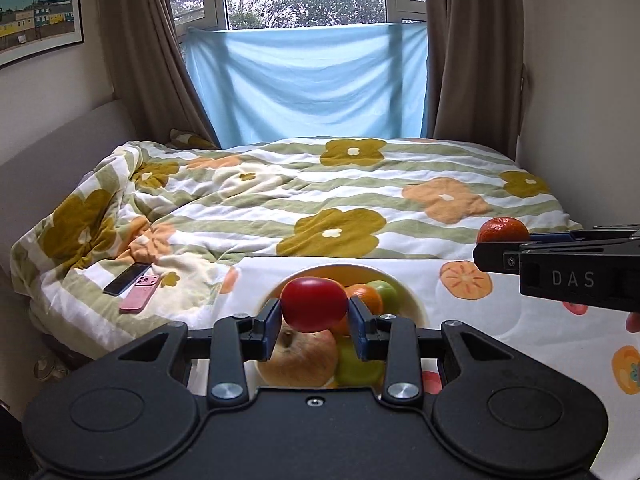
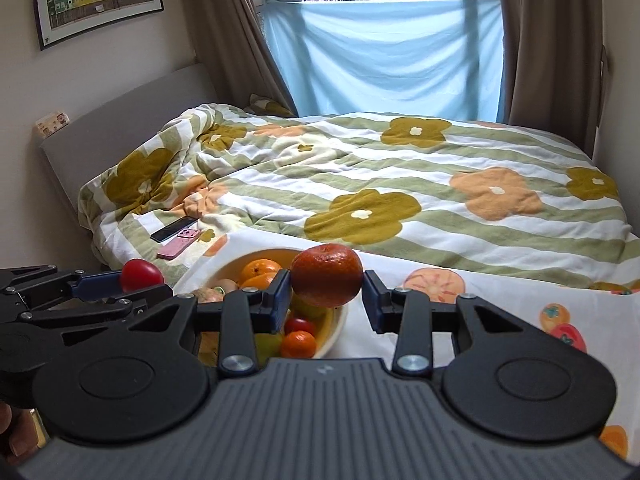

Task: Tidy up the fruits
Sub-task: 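Carry the cherry tomato and mandarin over the duck bowl with both tools, then release the cherry tomato in the bowl with the left tool while the right tool releases the mandarin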

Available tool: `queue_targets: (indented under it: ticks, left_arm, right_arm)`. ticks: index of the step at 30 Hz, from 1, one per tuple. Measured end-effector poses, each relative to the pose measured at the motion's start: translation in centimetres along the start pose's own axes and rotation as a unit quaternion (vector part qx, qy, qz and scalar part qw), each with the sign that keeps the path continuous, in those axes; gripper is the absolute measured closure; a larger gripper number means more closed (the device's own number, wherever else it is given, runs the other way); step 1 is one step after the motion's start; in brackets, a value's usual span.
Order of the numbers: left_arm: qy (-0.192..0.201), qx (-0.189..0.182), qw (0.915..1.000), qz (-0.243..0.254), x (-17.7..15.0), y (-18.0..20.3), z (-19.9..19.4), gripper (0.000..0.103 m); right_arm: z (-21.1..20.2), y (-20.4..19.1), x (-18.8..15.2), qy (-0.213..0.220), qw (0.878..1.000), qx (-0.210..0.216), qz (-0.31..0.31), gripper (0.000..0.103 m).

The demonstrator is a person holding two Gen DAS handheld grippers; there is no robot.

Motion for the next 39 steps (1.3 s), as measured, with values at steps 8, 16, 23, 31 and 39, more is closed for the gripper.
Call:
queue_targets:
  ticks: [8, 16, 23, 31, 39]
  left_arm:
    - [-0.021, -0.009, 0.9996, 0.019, 1.8, -4.2, 6.0, 0.063]
    - [-0.046, -0.046, 0.9965, 0.053, 2.2, -4.8, 12.7, 0.063]
    - [-0.086, -0.077, 0.9909, 0.069, 1.5, -4.2, 16.6, 0.063]
    - [-0.095, -0.102, 0.9882, 0.063, 1.6, -4.4, 17.0, 0.022]
    - [-0.093, -0.101, 0.9883, 0.066, 2.0, -5.4, 16.0, 0.014]
  right_arm:
    - [7.5, -2.9, 2.4, -0.011, 1.000, 0.002, 0.007, 0.050]
    - [13.2, -2.7, 2.7, -0.034, 0.999, -0.023, 0.031, 0.050]
    - [15.9, -1.9, 2.3, -0.052, 0.997, -0.042, 0.040, 0.050]
    - [17.2, -1.4, 2.1, -0.066, 0.995, -0.056, 0.042, 0.050]
    - [17.6, -1.8, 2.4, -0.081, 0.995, -0.048, 0.036, 0.050]
Point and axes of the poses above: each gripper's, at about its wrist camera, not at the fingertips, and z roughly the way its jaws point, y to its right, x to its top, the point moved 2 cm from there along z, roughly the way its jaws point, and after that the axes turned 4 degrees about x, right-handed, at the moved point
